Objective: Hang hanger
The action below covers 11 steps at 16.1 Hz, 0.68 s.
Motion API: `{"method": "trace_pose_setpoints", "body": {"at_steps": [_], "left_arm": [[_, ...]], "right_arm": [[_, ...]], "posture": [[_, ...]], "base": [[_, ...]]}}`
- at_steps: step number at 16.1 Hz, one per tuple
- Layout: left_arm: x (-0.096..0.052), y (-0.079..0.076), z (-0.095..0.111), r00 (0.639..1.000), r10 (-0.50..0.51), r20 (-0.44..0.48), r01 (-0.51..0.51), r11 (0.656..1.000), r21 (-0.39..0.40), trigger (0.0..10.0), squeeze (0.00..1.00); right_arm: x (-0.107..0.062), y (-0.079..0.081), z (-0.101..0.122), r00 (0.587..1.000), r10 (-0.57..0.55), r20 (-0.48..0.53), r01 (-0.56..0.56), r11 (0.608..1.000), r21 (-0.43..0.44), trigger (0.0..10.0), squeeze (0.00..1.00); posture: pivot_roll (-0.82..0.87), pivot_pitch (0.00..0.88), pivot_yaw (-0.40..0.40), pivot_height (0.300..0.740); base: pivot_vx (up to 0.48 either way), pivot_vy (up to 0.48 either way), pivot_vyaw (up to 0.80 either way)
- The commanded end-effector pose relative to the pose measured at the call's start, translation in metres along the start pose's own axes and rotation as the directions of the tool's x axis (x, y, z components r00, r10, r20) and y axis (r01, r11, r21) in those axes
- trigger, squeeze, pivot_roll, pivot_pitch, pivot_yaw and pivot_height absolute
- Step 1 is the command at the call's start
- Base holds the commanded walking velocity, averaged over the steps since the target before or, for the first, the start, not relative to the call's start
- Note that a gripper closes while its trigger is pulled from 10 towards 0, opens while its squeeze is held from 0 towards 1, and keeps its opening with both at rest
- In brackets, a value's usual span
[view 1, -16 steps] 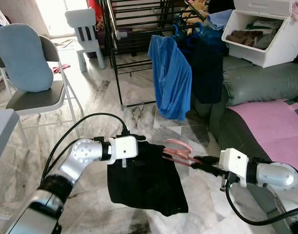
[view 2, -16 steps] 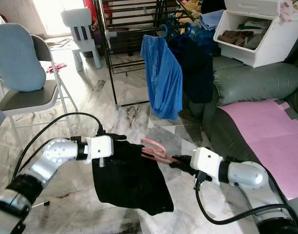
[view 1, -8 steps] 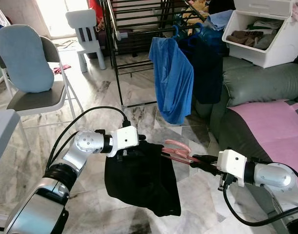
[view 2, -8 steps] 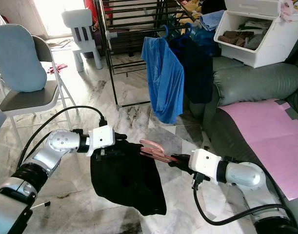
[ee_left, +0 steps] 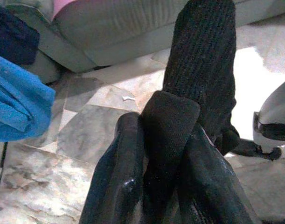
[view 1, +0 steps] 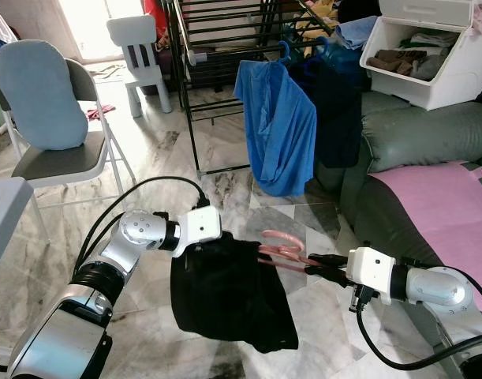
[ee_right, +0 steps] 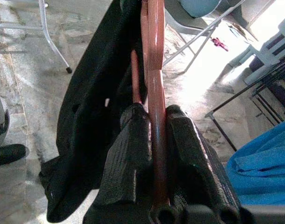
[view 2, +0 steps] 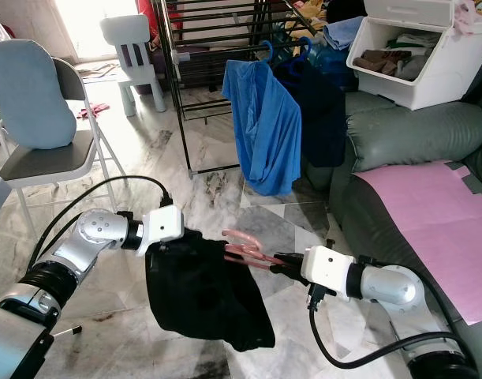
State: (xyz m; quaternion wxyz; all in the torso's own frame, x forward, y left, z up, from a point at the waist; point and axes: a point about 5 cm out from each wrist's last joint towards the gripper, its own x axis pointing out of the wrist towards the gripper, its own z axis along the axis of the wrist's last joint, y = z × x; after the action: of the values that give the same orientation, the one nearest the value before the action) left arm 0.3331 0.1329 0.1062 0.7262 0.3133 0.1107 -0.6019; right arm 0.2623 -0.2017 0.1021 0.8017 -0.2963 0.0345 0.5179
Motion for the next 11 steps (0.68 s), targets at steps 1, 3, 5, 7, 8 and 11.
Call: {"method": "trace_pose_setpoints", "body": {"at_steps": [1, 3, 5, 7, 8, 11], "left_arm": [[0.0, 0.002, 0.002, 1.0, -0.012, -0.007, 0.012, 1.0, 0.006, 0.0, 0.0], [0.001, 0.0, 0.002, 1.0, -0.019, -0.006, 0.019, 1.0, 0.0, 0.0, 0.0], [0.002, -0.001, 0.001, 1.0, -0.02, 0.002, 0.02, 1.0, -0.003, 0.0, 0.0], [0.002, -0.001, 0.0, 1.0, -0.009, 0.009, 0.009, 1.0, -0.007, 0.0, 0.0], [0.0, -0.002, -0.001, 1.0, 0.001, 0.012, 0.0, 1.0, -0.013, 0.0, 0.0], [-0.007, -0.004, -0.011, 0.999, 0.05, 0.016, -0.049, 0.997, -0.06, 0.0, 0.0]], "right_arm": [[0.004, -0.007, 0.009, 0.998, -0.029, 0.049, 0.031, 0.999, -0.038, 10.0, 0.0], [0.004, -0.006, 0.009, 0.998, -0.033, 0.05, 0.035, 0.999, -0.036, 10.0, 0.0], [0.004, -0.005, 0.008, 0.998, -0.035, 0.049, 0.037, 0.999, -0.034, 10.0, 0.0], [0.003, -0.006, 0.007, 0.998, -0.034, 0.044, 0.035, 0.999, -0.024, 10.0, 0.37], [0.003, -0.006, 0.007, 0.999, -0.027, 0.043, 0.027, 1.0, -0.007, 10.0, 1.0], [-0.002, -0.009, 0.004, 1.0, 0.027, -0.012, -0.027, 0.999, -0.019, 10.0, 1.0]], "posture": [[-0.11, 0.0, 0.059, 0.74], [-0.11, 0.0, 0.059, 0.74], [-0.12, 0.0, 0.058, 0.74], [-0.12, 0.0, 0.057, 0.74], [-0.12, 0.0, 0.055, 0.74], [-0.12, 0.0, 0.047, 0.74]], "base": [[0.0, 0.0, 0.0], [0.0, 0.0, 0.0], [0.0, 0.0, 0.0], [0.0, 0.0, 0.0], [0.0, 0.0, 0.0], [0.0, 0.0, 0.0]]}}
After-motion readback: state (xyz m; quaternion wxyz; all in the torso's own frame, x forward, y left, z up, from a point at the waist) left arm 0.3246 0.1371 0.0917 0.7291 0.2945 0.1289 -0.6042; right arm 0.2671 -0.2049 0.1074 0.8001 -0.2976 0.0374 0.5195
